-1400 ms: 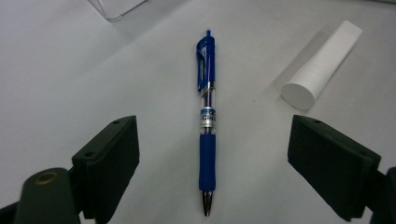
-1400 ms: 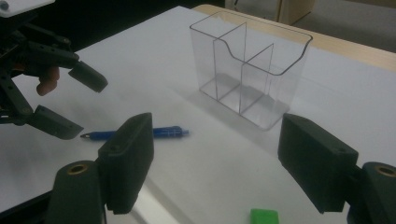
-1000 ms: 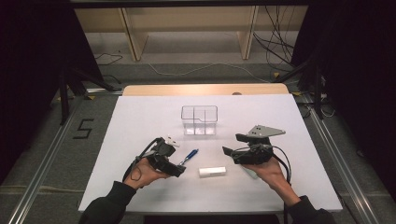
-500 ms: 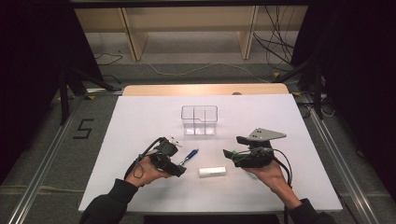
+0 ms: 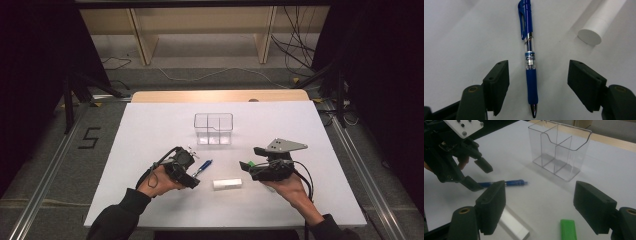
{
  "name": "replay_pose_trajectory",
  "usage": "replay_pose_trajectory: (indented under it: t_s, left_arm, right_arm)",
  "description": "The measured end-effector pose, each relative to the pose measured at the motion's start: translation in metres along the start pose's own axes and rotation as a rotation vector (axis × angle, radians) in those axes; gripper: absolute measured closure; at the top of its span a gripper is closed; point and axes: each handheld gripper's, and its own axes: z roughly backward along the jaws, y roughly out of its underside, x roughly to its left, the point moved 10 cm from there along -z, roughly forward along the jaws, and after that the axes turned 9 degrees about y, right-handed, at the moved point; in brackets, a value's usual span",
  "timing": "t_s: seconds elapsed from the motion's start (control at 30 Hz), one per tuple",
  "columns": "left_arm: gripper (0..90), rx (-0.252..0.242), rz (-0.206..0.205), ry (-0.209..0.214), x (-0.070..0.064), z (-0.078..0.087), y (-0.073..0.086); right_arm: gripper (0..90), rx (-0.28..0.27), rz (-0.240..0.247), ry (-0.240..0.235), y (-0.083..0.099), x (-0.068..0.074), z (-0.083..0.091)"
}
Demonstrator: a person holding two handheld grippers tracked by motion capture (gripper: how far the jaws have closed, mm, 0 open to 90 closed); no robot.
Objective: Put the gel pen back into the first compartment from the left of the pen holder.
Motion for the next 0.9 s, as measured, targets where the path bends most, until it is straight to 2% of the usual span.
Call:
replay_pose_trajectory:
  t_s: [0.17, 0.37, 0.5, 0.6, 0.67, 0.8, 0.83, 0.9]
  left_arm:
    - [41.5, 0.055, -0.016, 0.019, -0.001, -0.003, 0.001]
    - [49.1, 0.084, -0.023, 0.021, 0.002, -0.006, 0.000]
    - [54.1, 0.083, -0.006, 0.024, 0.004, -0.008, 0.000]
    - [56.4, 0.096, -0.014, 0.024, 0.007, -0.009, 0.000]
    - [57.5, 0.083, 0.001, 0.024, 0.007, -0.010, -0.001]
    - [60.5, 0.094, 0.000, 0.020, 0.009, -0.012, -0.002]
    - [61.1, 0.107, -0.015, 0.017, 0.010, -0.012, -0.002]
    - [62.1, 0.105, -0.008, 0.017, 0.009, -0.014, -0.003]
  right_arm:
    - [26.9, 0.003, -0.001, -0.001, 0.001, 0.000, 0.000]
    - [26.9, 0.003, -0.001, 0.001, 0.001, 0.000, 0.000]
    - [26.9, 0.012, 0.010, -0.001, 0.003, 0.001, -0.001]
    - [27.0, 0.017, 0.011, -0.002, 0.003, 0.003, -0.002]
    - [27.0, 0.015, 0.013, -0.003, 0.002, 0.003, -0.002]
    - [27.0, 0.020, 0.017, -0.004, 0.003, 0.004, -0.004]
    - [27.0, 0.020, 0.018, -0.004, 0.003, 0.005, -0.004]
    - [27.1, 0.023, 0.021, -0.005, 0.003, 0.006, -0.004]
